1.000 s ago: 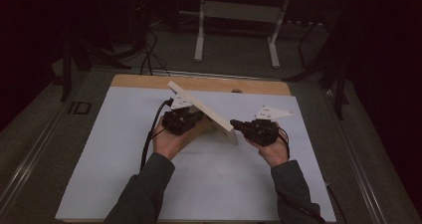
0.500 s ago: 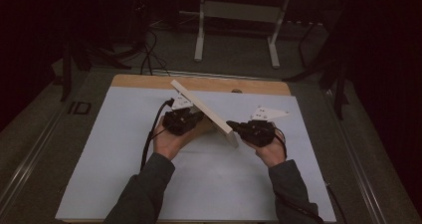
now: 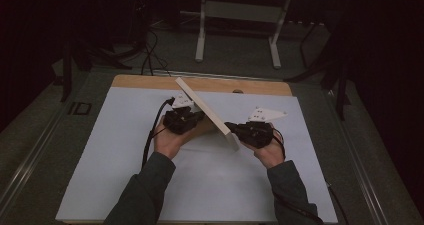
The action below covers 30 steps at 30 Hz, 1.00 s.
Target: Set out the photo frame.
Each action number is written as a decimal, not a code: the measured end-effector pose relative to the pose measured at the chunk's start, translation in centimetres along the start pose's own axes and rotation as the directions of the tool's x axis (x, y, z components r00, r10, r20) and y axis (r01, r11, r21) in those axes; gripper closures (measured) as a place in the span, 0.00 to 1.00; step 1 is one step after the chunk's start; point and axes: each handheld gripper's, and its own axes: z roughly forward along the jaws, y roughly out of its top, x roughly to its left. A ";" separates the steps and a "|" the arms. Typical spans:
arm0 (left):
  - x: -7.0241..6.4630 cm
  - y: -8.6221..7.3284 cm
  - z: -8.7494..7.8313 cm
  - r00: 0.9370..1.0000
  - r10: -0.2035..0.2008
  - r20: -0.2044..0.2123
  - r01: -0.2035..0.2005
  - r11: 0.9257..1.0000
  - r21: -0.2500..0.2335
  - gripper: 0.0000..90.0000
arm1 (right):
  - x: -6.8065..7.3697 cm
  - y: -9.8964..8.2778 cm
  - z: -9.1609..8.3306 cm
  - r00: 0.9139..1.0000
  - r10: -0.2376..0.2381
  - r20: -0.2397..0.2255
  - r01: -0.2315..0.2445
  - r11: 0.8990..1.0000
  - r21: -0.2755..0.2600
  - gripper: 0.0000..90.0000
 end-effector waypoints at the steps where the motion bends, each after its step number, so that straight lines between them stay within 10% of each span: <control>1: 0.0 0.0 0.0 1.000 0.000 -0.001 0.000 1.000 0.000 1.00 | 0.0 0.0 0.0 1.000 0.000 -0.001 0.000 1.000 -0.001 1.00; 30: 1.4 0.3 0.8 1.000 0.004 0.026 -0.004 1.000 -0.013 1.00 | 1.2 0.6 1.5 0.999 -0.024 -0.044 0.025 1.000 0.012 1.00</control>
